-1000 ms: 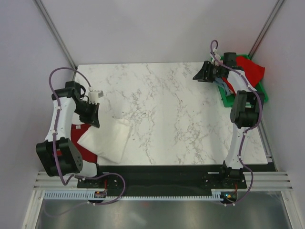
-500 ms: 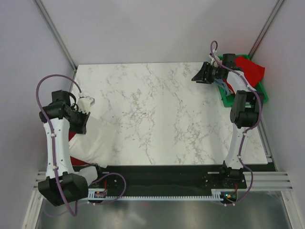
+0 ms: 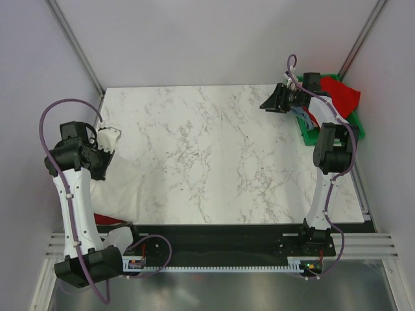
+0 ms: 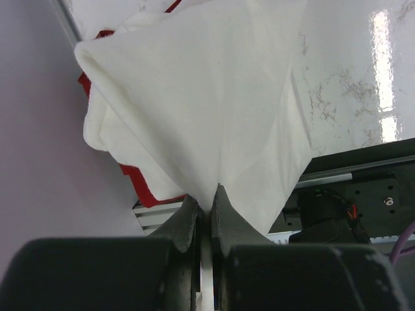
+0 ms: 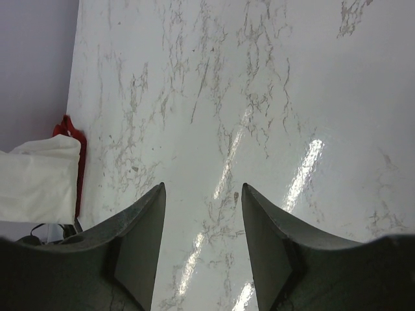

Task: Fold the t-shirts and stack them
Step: Neatly place the folded tshirt to the corner

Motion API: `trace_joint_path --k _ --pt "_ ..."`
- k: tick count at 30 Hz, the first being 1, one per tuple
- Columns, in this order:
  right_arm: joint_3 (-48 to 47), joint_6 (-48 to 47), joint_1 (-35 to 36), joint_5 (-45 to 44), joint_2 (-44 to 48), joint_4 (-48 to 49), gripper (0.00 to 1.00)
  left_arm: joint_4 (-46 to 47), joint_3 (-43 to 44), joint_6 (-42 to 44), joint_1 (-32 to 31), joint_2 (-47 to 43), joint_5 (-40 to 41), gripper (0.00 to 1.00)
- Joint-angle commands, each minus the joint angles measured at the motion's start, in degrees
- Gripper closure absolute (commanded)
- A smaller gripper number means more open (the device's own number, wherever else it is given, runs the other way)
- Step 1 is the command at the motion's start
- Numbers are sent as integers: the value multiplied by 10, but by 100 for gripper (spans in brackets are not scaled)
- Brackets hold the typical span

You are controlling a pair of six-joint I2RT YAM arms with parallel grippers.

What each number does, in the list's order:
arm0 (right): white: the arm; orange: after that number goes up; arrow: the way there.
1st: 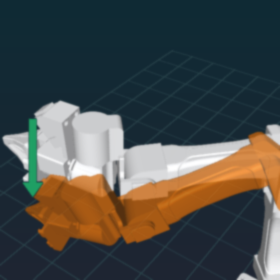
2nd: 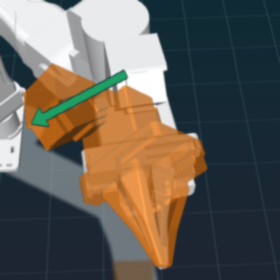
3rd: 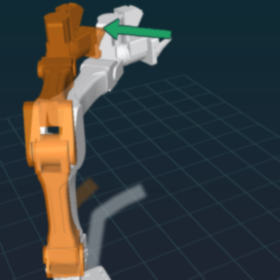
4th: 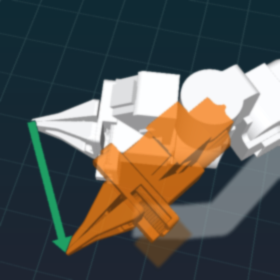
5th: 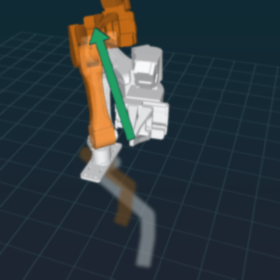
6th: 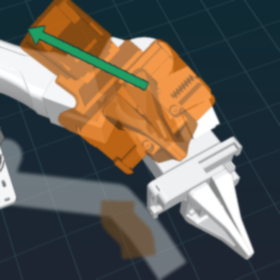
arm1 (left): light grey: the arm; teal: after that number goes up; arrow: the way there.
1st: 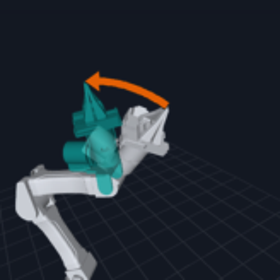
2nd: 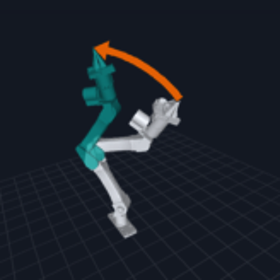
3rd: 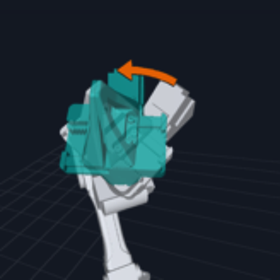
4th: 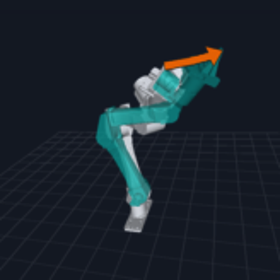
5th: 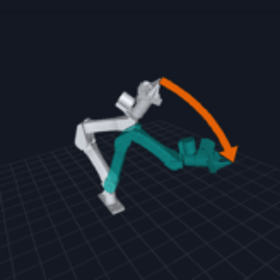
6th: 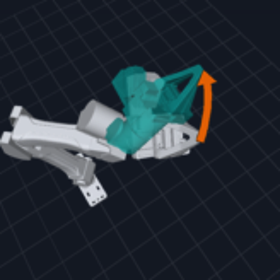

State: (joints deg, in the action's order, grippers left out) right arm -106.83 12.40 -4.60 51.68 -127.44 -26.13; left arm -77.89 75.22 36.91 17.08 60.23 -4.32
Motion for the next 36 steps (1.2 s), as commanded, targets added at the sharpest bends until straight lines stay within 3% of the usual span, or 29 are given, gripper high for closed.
trace_joint_path --k 1,9,18,27,36 --pt "0 2 6 24 1 20 42 -96 13 42 9 -29 31 98" --pt "-2 10 17 27 -3 29 42 -56 -6 87 28 -34 70 98" --pt "-1 17 23 27 -1 39 43 46 -29 141 109 17 48 98" --pt "6 18 27 25 3 40 43 135 -23 151 113 83 46 98" --pt "19 17 28 24 8 42 43 151 -31 148 117 99 48 98"
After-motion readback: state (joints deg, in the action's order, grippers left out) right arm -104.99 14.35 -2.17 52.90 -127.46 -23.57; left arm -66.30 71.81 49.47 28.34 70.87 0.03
